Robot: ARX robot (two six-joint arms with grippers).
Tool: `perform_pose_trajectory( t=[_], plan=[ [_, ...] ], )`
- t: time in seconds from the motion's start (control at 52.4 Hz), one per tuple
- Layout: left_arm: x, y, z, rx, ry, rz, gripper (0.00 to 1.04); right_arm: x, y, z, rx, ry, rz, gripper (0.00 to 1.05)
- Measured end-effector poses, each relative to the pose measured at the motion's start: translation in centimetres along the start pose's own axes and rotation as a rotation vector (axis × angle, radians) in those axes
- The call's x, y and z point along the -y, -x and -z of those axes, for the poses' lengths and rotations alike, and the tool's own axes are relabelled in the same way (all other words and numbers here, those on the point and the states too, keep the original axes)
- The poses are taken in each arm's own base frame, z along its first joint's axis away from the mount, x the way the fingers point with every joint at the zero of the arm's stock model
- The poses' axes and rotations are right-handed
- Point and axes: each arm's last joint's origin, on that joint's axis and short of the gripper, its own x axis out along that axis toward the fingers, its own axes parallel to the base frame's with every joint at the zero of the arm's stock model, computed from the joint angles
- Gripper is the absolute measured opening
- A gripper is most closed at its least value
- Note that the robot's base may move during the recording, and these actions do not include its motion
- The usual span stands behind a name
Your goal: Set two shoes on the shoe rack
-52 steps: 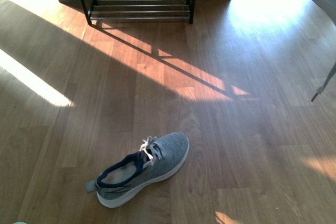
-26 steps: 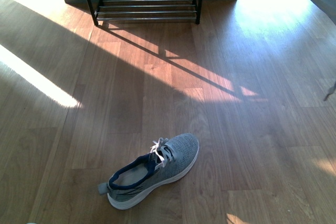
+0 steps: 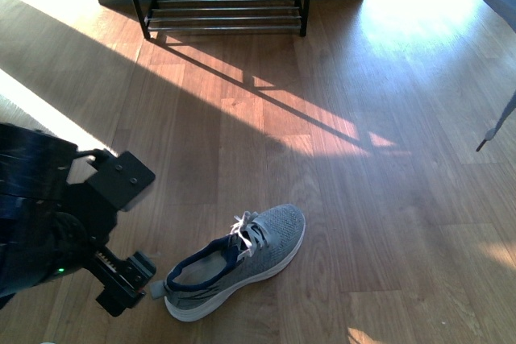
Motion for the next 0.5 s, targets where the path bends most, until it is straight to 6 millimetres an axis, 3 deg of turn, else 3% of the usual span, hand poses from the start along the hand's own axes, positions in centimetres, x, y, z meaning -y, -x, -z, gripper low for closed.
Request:
perform_pose_trajectory(
  t=[0.172, 0.305, 0.496],
  plan=[
    [0.9, -3.9, -0.6, -0.014, -0.026, 0.096, 0.95, 0.0, 0.0, 0.0, 0.000, 0.000, 0.000, 0.01],
    [1.1, -7.4, -2.4, -0.010, -0.050, 0.150, 0.95, 0.0, 0.0, 0.0, 0.000, 0.000, 0.000, 0.01],
    [0.8, -10.3, -4.3, -0.017, -0.052, 0.239, 0.95, 0.0, 0.0, 0.0, 0.000, 0.000, 0.000, 0.01]
  ],
)
